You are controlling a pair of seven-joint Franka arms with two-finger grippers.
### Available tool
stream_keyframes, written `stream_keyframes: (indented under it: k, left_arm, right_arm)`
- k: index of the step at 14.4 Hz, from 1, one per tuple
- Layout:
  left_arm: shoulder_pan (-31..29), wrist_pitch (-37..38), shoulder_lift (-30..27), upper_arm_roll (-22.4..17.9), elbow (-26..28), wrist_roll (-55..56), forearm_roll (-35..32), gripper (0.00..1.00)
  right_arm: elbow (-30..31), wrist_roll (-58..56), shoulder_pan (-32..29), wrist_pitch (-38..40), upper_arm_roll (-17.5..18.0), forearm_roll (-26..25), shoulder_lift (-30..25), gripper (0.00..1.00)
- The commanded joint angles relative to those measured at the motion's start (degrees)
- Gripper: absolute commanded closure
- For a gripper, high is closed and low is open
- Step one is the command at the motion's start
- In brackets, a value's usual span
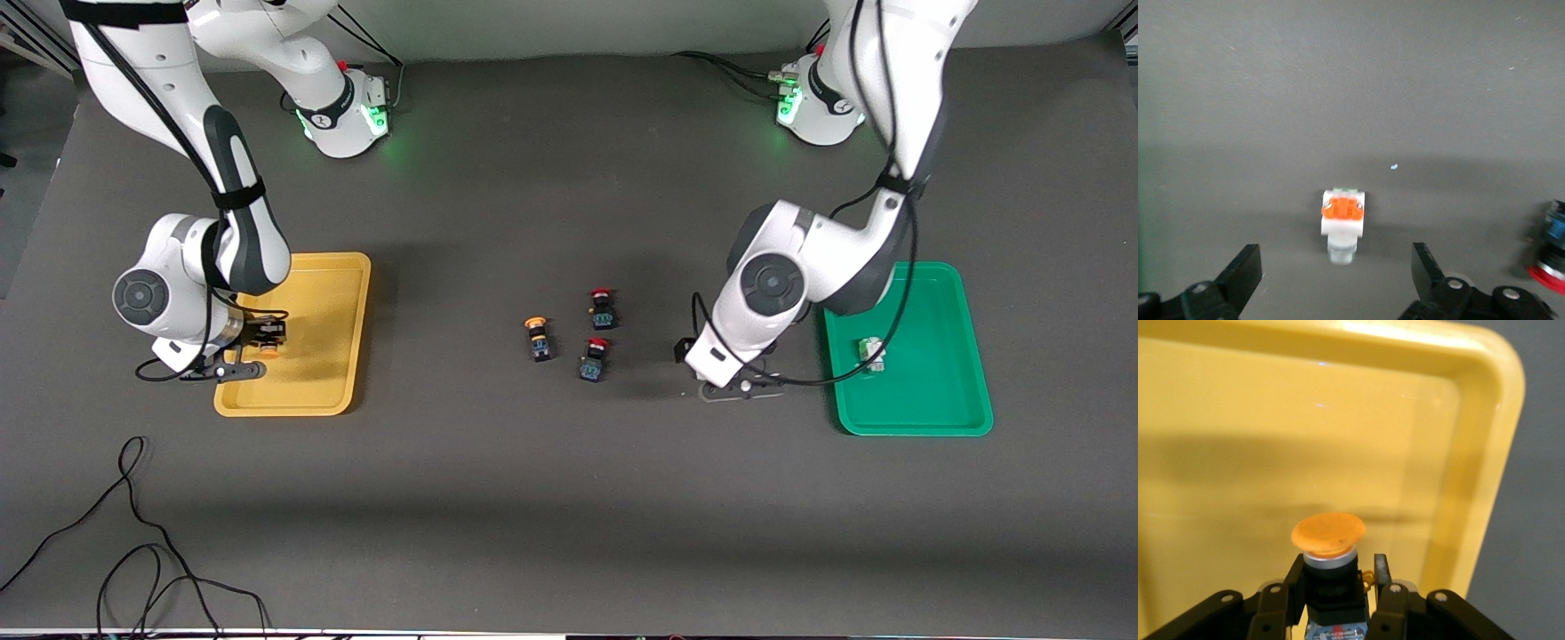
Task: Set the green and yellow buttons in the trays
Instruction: 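Grasp the second green button with the left gripper while the right gripper rises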
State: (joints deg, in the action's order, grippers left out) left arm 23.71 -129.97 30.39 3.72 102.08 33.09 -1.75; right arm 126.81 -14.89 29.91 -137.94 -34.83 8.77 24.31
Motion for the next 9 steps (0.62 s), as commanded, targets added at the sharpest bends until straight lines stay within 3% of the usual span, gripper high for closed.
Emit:
stream_keyframes:
  k: [1,2,3,4,5,7,9]
  left_arm:
    - [0.9,-4.7,5.1,-0.9,-0.8,0.6,-0.6,0.00]
    - [1.2,-5.5,6.2,-1.0,-0.8,0.5,-0.6,0.00]
    - [1.2,-6.1,7.0,-0.9,-0.8,0.4,-0.6,0.00]
    - [1.1,-6.4,7.4,-0.9,-0.8,0.6,-0.6,0.06]
    - [1.1,-6.3,7.5,-0.9,-0.8,0.7,-0.6,0.14]
    - [1.2,-5.0,7.1,-0.9,-0.7,0.8,-0.5,0.49]
    - [1.2,-4.8,6.5,-0.9,-0.7,1.5,0.1,0.72]
  right_arm:
    - [-0.5,-2.0,0.4,-1.8,-0.2,2.6,2.3,0.95]
    - [-0.6,-1.9,0.4,-1.5,-0.2,2.7,2.4,0.43]
    - [-0.8,-1.8,0.4,-1.1,-0.2,2.7,2.1,0.10]
    - [-0.8,-1.8,0.7,-0.8,-0.2,2.7,1.7,0.00]
    - [-1.0,-1.7,1.1,0.3,-0.2,2.7,1.1,0.00]
    - [-2.9,-0.9,1.2,5.4,-0.2,2.7,-1.3,0.00]
    - [-7.1,1.0,1.3,14.3,-0.2,2.7,-4.6,0.00]
